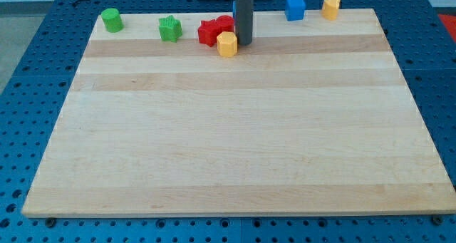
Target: Move your arm to the top right
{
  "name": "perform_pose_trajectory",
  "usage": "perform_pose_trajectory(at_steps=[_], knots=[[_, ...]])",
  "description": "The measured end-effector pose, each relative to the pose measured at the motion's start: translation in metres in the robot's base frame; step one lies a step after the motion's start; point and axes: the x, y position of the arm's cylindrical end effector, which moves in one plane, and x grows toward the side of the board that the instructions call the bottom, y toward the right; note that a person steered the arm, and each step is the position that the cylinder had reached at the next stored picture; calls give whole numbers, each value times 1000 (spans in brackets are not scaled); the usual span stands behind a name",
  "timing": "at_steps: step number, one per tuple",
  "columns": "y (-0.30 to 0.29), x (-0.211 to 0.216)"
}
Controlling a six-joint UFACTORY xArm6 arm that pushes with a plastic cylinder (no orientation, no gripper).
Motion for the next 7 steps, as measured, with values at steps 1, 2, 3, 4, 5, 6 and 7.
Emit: perform_pose_trajectory(at_steps=[1, 2, 3, 4, 5, 6, 7], knots=[[20, 16], [50, 16], [129, 6], [205, -23], [246, -70], [237, -95], [178, -95]])
